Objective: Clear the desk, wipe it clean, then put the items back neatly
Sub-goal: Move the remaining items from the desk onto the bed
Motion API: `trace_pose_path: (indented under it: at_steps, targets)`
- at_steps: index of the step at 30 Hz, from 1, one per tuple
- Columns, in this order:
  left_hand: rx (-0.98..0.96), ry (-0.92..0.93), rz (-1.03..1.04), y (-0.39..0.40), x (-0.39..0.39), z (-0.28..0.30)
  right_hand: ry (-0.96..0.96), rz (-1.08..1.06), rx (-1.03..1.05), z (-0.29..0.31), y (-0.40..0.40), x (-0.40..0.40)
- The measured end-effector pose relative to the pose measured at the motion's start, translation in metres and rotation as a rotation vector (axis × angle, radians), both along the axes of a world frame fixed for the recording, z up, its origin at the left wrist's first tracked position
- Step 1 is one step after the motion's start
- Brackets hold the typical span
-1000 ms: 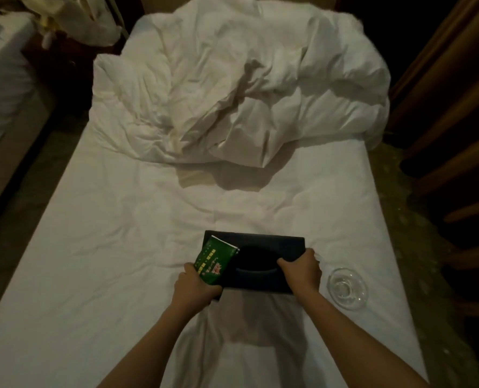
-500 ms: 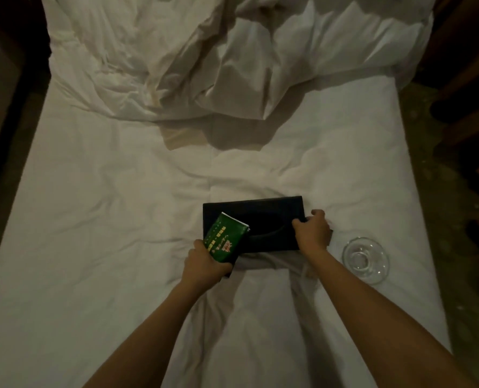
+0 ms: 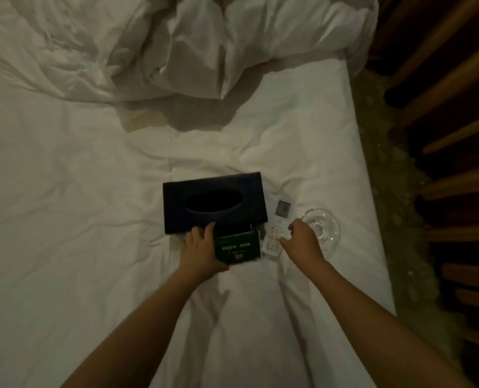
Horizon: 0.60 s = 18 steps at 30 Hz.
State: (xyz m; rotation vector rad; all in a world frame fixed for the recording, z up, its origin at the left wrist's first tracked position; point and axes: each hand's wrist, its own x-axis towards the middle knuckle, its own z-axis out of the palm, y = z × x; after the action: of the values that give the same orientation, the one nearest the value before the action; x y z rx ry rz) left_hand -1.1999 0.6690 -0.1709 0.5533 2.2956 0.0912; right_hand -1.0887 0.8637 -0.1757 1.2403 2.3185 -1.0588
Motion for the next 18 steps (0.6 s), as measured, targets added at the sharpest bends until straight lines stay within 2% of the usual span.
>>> trace_pose_path:
  at_steps: [4, 8, 14, 18]
  targets:
    - [0.003, 0.071, 0.010, -0.012, 0.006, 0.017, -0.035, 0.097, 0.030, 0.009, -0.010, 0.018]
    - [-0.031, 0.113, -0.027, -0.030, 0.016, 0.061, -0.036, 0.152, 0.052, 0.046, -0.023, 0.032]
    - [-0.024, 0.176, -0.158, -0.042, 0.039, 0.132, -0.009, 0.190, 0.094, 0.119, -0.040, 0.066]
    - [0.003, 0.209, -0.310, -0.032, 0.056, 0.164, 0.012, 0.139, 0.162, 0.163, -0.050, 0.103]
